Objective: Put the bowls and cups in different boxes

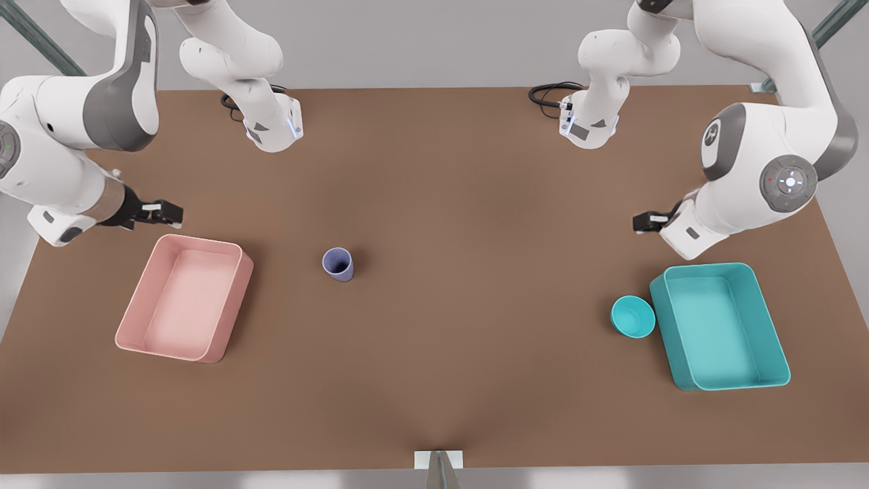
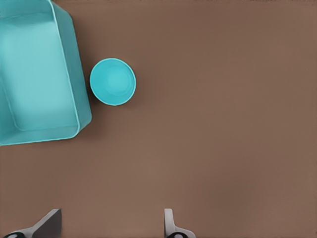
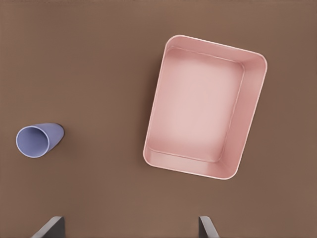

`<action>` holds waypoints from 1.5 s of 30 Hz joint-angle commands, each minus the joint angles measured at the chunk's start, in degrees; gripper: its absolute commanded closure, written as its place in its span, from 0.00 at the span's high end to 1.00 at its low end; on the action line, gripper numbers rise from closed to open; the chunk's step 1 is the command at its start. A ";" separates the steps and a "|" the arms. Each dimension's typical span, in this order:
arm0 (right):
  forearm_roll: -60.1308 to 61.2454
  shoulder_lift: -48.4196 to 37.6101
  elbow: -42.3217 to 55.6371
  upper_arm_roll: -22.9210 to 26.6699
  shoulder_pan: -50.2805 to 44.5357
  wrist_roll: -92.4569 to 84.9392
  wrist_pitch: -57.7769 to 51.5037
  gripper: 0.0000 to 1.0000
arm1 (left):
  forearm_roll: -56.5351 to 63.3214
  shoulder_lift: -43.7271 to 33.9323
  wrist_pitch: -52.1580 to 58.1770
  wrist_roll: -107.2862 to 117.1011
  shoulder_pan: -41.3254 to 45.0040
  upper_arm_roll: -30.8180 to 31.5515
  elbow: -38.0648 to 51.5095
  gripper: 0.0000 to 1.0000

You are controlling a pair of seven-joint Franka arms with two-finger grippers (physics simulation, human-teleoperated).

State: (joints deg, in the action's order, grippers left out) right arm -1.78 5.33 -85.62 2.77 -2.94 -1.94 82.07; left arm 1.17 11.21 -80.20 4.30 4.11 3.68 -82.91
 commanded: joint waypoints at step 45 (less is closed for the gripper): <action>4.85 18.05 -31.46 -0.75 -21.76 22.07 48.36 0.70 | 14.47 20.25 -21.93 0.62 -0.59 -5.35 1.17 0.21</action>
State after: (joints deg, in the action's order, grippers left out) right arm 3.10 23.38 -117.06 2.02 -24.70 17.15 130.02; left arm 13.42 31.94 -112.40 4.13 4.41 -1.57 -83.91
